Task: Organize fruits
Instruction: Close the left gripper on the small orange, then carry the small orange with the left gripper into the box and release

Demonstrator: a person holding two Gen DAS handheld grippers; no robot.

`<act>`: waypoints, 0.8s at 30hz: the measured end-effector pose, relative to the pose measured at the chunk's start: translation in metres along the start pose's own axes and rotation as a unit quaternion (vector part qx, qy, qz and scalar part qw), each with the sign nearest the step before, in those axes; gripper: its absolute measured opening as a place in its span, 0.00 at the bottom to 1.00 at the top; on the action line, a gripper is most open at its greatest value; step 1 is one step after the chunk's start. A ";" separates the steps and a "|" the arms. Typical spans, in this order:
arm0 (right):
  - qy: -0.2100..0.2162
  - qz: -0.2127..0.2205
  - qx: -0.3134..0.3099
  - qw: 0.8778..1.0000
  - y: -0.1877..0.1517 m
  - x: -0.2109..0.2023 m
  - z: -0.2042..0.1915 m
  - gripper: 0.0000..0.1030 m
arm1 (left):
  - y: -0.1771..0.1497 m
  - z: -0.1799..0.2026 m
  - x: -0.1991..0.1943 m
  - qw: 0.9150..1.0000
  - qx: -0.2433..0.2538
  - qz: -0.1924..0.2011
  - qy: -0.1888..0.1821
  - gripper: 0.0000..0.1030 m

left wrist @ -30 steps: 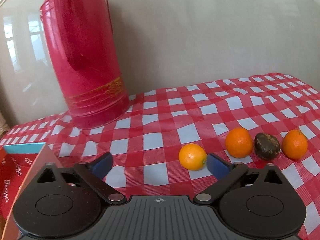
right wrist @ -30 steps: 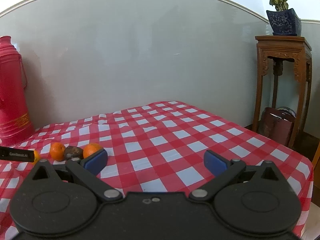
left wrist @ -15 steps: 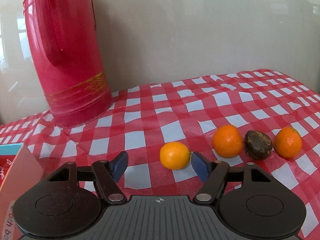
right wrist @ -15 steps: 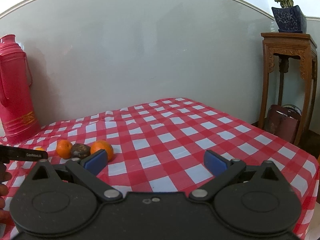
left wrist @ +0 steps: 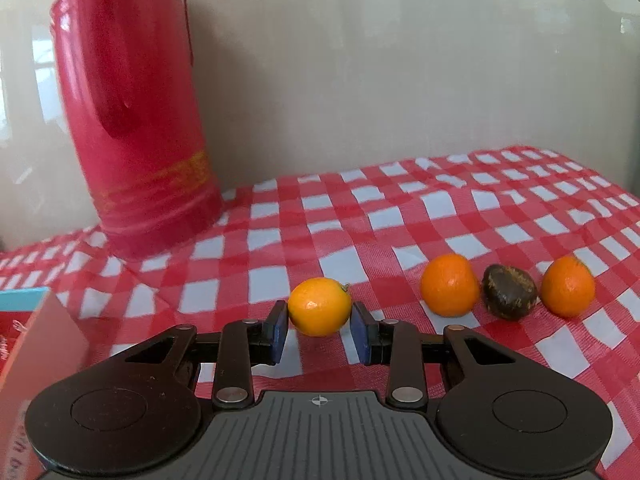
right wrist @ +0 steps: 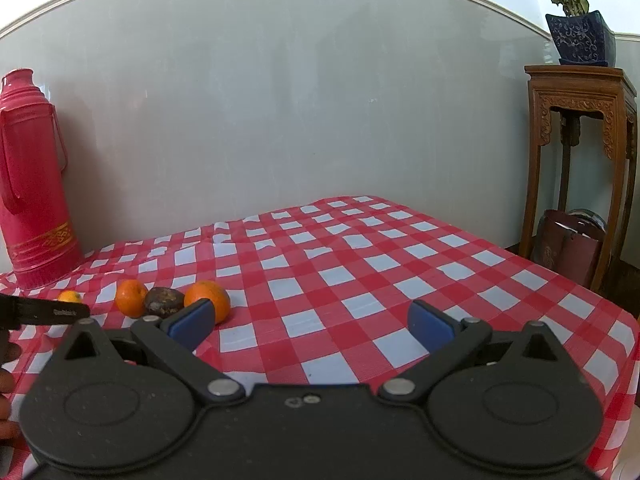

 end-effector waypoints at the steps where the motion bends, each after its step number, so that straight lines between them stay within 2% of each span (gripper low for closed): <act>1: 0.001 0.000 0.000 1.000 0.000 0.000 -0.001 0.95 | 0.003 -0.003 -0.004 1.000 0.001 0.007 0.005 0.33; 6: 0.010 -0.004 -0.007 1.000 -0.002 0.001 -0.009 0.95 | 0.019 -0.036 -0.039 0.998 -0.012 0.040 0.047 0.33; 10: 0.015 -0.003 -0.011 1.000 -0.003 0.000 -0.016 0.95 | 0.023 -0.082 -0.073 0.992 -0.028 0.056 0.109 0.33; 13: 0.019 -0.002 -0.014 1.000 -0.003 -0.001 -0.021 0.95 | 0.020 -0.120 -0.091 0.984 -0.046 0.054 0.162 0.33; 17: 0.026 -0.002 -0.020 0.999 -0.005 -0.003 -0.028 0.95 | 0.002 -0.165 -0.096 0.973 -0.067 0.019 0.220 0.33; 19: 0.030 -0.002 -0.027 0.999 -0.006 -0.004 -0.033 0.95 | -0.010 -0.183 -0.094 0.968 -0.086 -0.003 0.237 0.33; 22: 0.035 -0.003 -0.034 0.999 -0.008 -0.004 -0.038 0.95 | -0.023 -0.200 -0.088 0.961 -0.108 -0.038 0.251 0.33; 24: 0.037 -0.004 -0.037 0.999 -0.008 -0.004 -0.042 0.95 | -0.022 -0.206 -0.090 0.961 -0.121 -0.037 0.244 0.33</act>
Point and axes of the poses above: each gripper's, at about its wrist camera, not at the fingertips, and x roughly the way its jaws point, z to its right, y to its top, the point moved 2 cm from there along x, roughly the way its jaws point, and after that the axes turned 15 degrees about z, right-handed, at the moved point
